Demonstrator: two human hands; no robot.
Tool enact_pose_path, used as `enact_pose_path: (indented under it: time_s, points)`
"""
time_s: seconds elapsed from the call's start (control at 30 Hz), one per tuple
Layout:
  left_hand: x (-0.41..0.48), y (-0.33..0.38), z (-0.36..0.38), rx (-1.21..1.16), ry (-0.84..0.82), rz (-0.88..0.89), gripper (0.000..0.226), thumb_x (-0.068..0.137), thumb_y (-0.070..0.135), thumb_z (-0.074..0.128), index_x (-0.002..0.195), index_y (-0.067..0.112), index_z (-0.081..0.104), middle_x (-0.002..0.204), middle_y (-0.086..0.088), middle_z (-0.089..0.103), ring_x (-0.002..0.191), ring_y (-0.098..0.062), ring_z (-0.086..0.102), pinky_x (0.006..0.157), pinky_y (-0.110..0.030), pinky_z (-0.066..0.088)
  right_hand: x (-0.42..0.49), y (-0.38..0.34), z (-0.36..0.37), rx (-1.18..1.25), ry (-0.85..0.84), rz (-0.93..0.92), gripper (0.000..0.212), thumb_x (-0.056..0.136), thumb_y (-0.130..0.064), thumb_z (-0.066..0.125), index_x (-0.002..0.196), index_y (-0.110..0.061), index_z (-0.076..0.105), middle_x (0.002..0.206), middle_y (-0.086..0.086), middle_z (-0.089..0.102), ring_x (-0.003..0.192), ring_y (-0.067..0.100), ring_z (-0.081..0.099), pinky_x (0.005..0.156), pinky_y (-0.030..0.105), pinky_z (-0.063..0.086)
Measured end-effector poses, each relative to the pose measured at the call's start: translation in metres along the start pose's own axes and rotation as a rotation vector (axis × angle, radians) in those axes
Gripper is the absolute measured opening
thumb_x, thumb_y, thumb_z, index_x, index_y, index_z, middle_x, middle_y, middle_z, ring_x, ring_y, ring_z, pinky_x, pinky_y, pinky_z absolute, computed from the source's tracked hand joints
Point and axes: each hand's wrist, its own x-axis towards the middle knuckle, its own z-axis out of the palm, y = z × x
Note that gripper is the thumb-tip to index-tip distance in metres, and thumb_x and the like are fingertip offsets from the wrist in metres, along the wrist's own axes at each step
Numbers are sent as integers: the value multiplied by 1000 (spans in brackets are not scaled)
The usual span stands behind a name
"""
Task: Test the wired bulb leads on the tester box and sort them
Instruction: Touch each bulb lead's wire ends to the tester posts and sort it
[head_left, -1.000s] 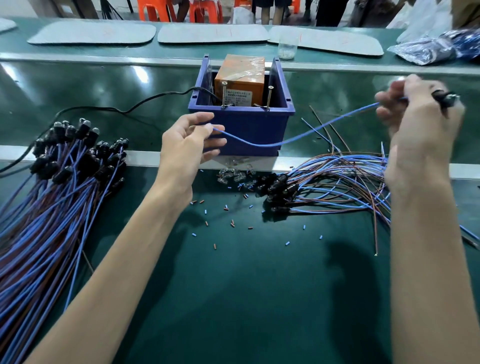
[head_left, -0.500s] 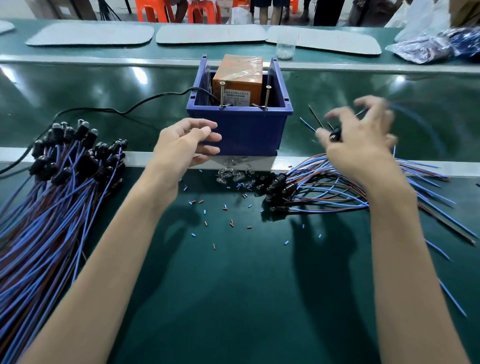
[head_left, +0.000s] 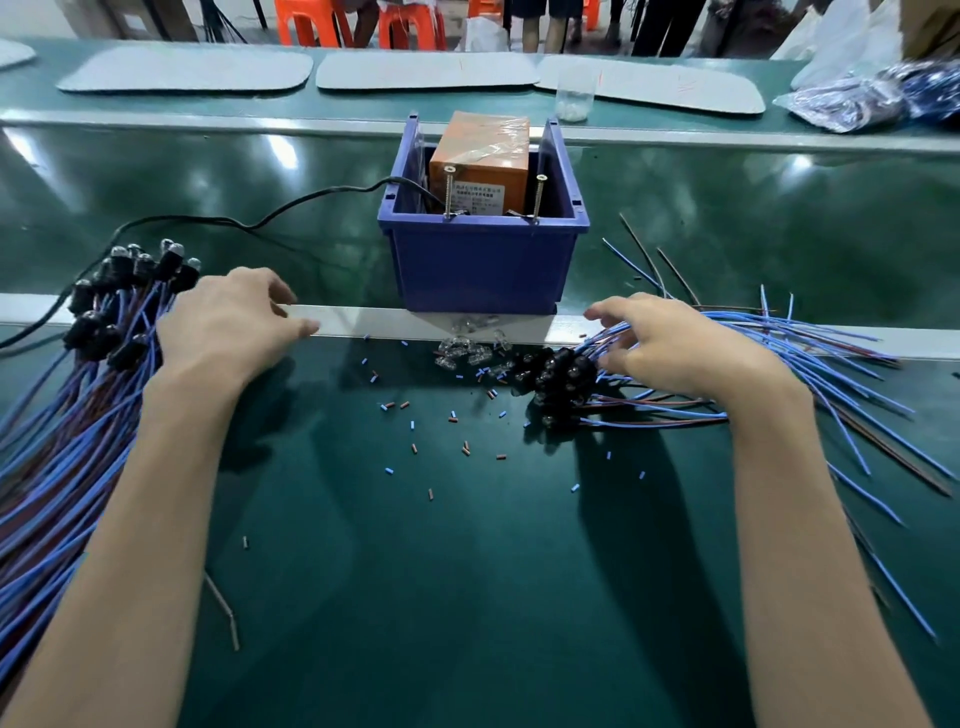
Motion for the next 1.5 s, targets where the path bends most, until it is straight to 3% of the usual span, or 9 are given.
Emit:
enact_pose_path:
  time_s: [0.1, 0.3, 0.57, 0.8, 1.0, 1.1, 1.23, 1.37, 1.5]
  points:
    - [0, -5, -1, 107, -51, -55, 48, 70, 44, 81, 111, 26, 65, 118, -6, 66, 113, -32, 57, 90, -40, 47, -1, 0, -2, 29, -7, -8, 45, 92, -22, 58, 136, -24, 47, 131, 3, 50, 115, 21, 52, 99, 30, 36]
    - [0, -4, 10, 161, -124, -23, 32, 74, 32, 80, 103, 28, 68, 114, -7, 67, 110, -32, 59, 88, -38, 48, -2, 2, -2, 23, -6, -19, 41, 95, -28, 55, 135, -25, 48, 133, 2, 51, 117, 20, 51, 100, 30, 34]
    - [11, -10, 9, 185, -70, 30, 49, 76, 23, 78, 121, 28, 61, 127, -1, 62, 120, -30, 51, 91, -39, 45, -2, 5, -2, 19, -12, -15, 40, 96, -37, 51, 135, -27, 48, 132, -1, 52, 119, 19, 50, 103, 34, 36]
    - [14, -14, 15, 103, -145, 33, 39, 75, 12, 76, 111, 25, 65, 116, 1, 68, 110, -27, 58, 92, -38, 49, -4, 4, -4, 20, -17, -11, 41, 96, -37, 51, 135, -24, 48, 132, 0, 53, 118, 18, 51, 101, 32, 36]
    - [16, -23, -4, 71, 30, -16, 38, 71, 23, 79, 107, 28, 67, 111, -6, 68, 106, -32, 60, 91, -43, 50, -3, 2, -4, 18, -24, -9, 42, 96, -37, 51, 136, -25, 48, 133, 0, 53, 119, 19, 51, 102, 32, 36]
    - [15, -22, -4, 121, -54, -7, 42, 72, 21, 80, 110, 29, 67, 117, -3, 67, 112, -30, 58, 94, -41, 48, -3, 2, -3, 16, -29, -10, 42, 96, -38, 51, 136, -24, 48, 133, 0, 53, 119, 19, 51, 102, 33, 36]
    - [11, -18, 2, 192, -254, 73, 42, 75, 7, 64, 109, 32, 64, 114, 8, 66, 112, -24, 57, 97, -40, 47, -3, 1, -3, 20, -32, -9, 43, 96, -38, 51, 136, -23, 48, 133, 1, 53, 118, 19, 52, 100, 32, 36]
    - [13, -23, -1, 143, -280, 91, 47, 74, -1, 57, 109, 29, 64, 111, 6, 66, 109, -23, 58, 97, -39, 48, -3, 2, -3, 27, -33, -7, 42, 96, -37, 52, 136, -23, 48, 133, 1, 54, 118, 19, 52, 100, 31, 36]
    - [15, -27, 2, 97, -310, 98, 47, 73, -6, 65, 112, 21, 65, 107, 1, 64, 104, -26, 59, 96, -38, 48, -4, 0, -3, 37, -33, -9, 42, 96, -36, 52, 135, -22, 49, 133, 1, 54, 118, 18, 52, 99, 31, 36]
